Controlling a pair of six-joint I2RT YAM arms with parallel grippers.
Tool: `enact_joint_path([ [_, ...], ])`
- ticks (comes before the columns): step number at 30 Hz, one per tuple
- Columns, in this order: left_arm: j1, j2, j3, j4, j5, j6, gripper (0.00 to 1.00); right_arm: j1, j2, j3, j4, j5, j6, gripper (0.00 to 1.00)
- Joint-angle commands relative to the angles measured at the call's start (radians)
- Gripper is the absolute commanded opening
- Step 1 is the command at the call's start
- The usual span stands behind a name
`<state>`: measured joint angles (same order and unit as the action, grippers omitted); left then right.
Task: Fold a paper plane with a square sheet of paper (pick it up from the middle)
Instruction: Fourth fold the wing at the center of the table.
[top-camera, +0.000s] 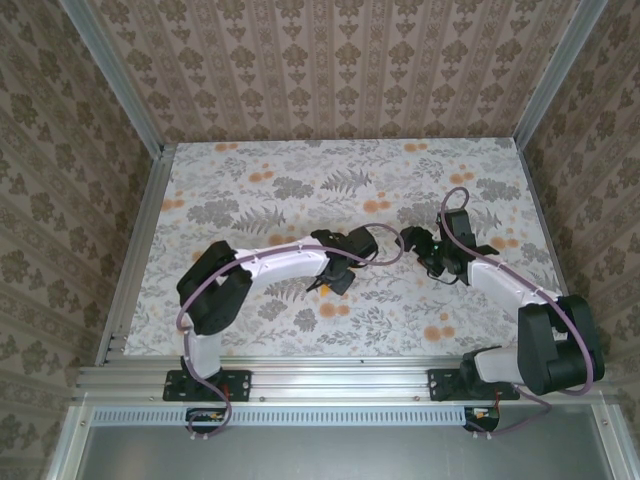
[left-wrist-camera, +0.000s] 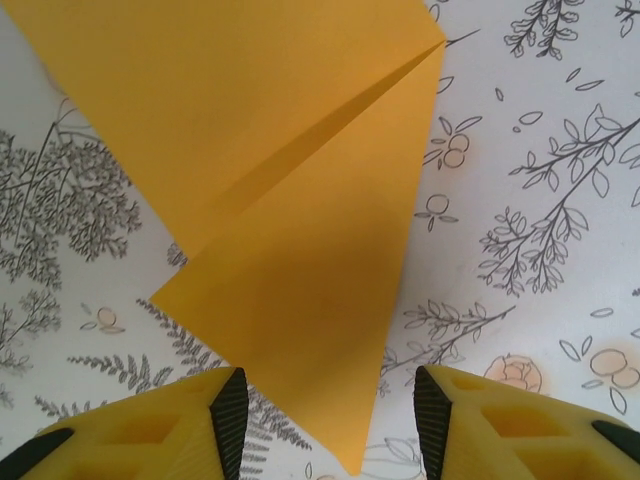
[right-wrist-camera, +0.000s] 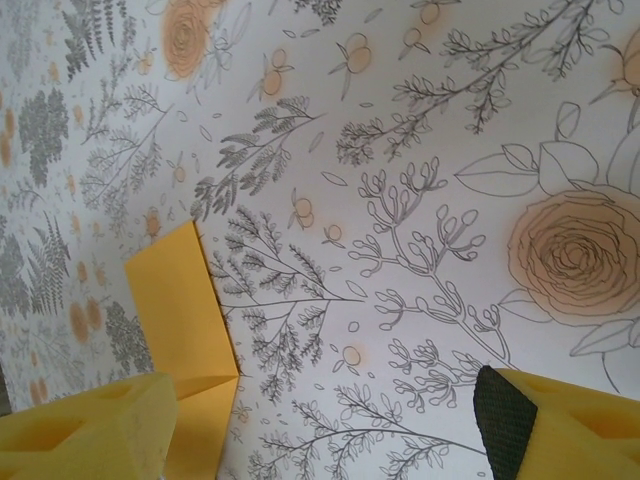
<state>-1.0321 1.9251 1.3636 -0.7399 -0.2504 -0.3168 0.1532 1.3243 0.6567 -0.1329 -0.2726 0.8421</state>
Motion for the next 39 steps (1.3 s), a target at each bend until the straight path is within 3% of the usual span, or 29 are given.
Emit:
enact_joint_path([
  [1, 0.016, 0.024, 0.027, -0.013, 0.016, 0.045, 0.51, -0.006, 0.013, -0.014, -0.022, -0.007, 0.016, 0.81],
  [5, 0.057, 0.019, -0.001, 0.03, 0.093, 0.026, 0.52, -0.006, 0.027, -0.011, -0.022, -0.022, 0.018, 0.81],
  [11, 0.129, -0.003, -0.093, 0.15, 0.307, -0.012, 0.56, -0.006, 0.033, -0.008, -0.022, -0.037, 0.019, 0.81],
  [24, 0.264, -0.025, -0.24, 0.304, 0.565, -0.107, 0.59, 0.049, 0.074, 0.02, 0.006, -0.119, 0.015, 0.81],
  [32, 0.317, -0.017, -0.288, 0.346, 0.605, -0.142, 0.51, 0.195, 0.229, 0.093, 0.075, -0.157, 0.067, 0.77],
  [39, 0.333, -0.005, -0.31, 0.36, 0.616, -0.159, 0.4, 0.285, 0.364, 0.157, 0.177, -0.195, 0.137, 0.59],
])
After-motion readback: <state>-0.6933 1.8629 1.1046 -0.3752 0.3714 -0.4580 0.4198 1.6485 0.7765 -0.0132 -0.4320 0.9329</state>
